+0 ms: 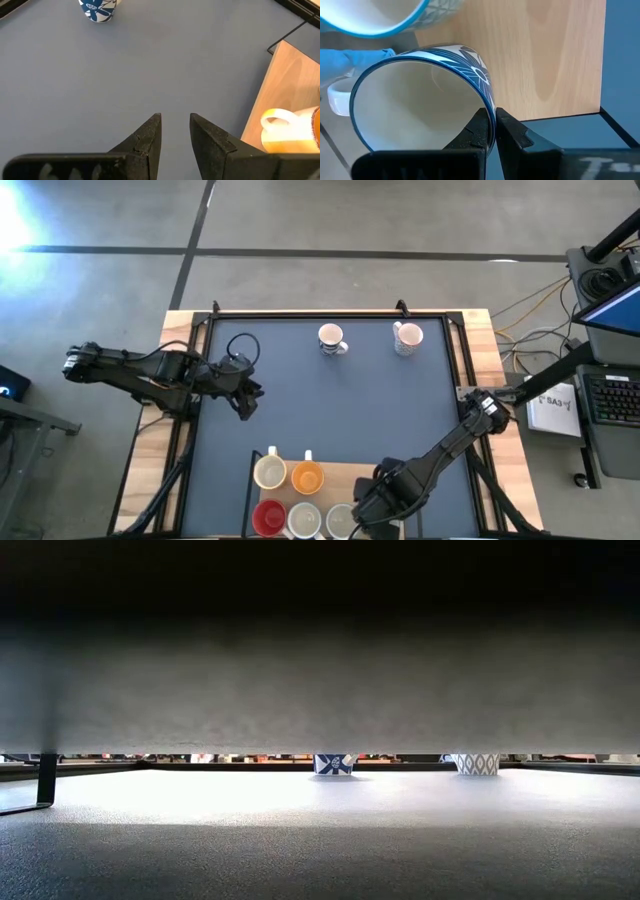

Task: Place coffee mugs
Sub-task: Put the blue flowered mug on the shelf

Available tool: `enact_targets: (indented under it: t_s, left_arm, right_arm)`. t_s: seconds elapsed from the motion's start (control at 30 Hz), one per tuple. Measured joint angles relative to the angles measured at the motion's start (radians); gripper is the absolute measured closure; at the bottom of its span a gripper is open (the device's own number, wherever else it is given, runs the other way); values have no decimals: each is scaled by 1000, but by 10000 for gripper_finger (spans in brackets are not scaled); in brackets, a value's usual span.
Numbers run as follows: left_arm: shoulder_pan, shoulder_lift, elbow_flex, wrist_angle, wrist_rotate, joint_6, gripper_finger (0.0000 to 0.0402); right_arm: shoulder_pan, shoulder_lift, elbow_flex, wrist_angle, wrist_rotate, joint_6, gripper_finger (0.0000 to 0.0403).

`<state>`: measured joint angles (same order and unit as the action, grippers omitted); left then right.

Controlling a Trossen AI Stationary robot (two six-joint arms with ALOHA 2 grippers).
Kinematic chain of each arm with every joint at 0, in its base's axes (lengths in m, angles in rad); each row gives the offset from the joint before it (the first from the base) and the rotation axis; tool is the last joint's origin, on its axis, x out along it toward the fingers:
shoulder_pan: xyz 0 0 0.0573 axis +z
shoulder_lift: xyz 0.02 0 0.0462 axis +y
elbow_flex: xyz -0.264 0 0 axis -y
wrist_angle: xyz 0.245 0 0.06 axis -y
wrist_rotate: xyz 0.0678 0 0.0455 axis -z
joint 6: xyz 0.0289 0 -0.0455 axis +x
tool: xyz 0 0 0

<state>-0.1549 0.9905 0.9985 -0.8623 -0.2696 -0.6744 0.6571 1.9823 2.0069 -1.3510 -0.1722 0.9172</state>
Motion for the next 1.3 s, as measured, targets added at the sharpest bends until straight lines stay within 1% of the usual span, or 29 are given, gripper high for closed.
enact_targets:
  t_s: [0.43, 0.6, 0.97, 1.3]
  left_arm:
    - [0, 0, 0, 0, 0, 12, 318]
    - [0, 0, 0, -2, 0, 12, 318]
    - [0, 0, 0, -29, 0, 12, 318]
    - [0, 0, 0, -29, 1, 12, 318]
  right_arm:
    - [0, -3, -21, 9, -5, 15, 390]
    - [0, -3, -22, 41, -19, 6, 390]
    - [0, -3, -23, 33, -22, 7, 389]
    - [0, -2, -23, 32, -19, 6, 346]
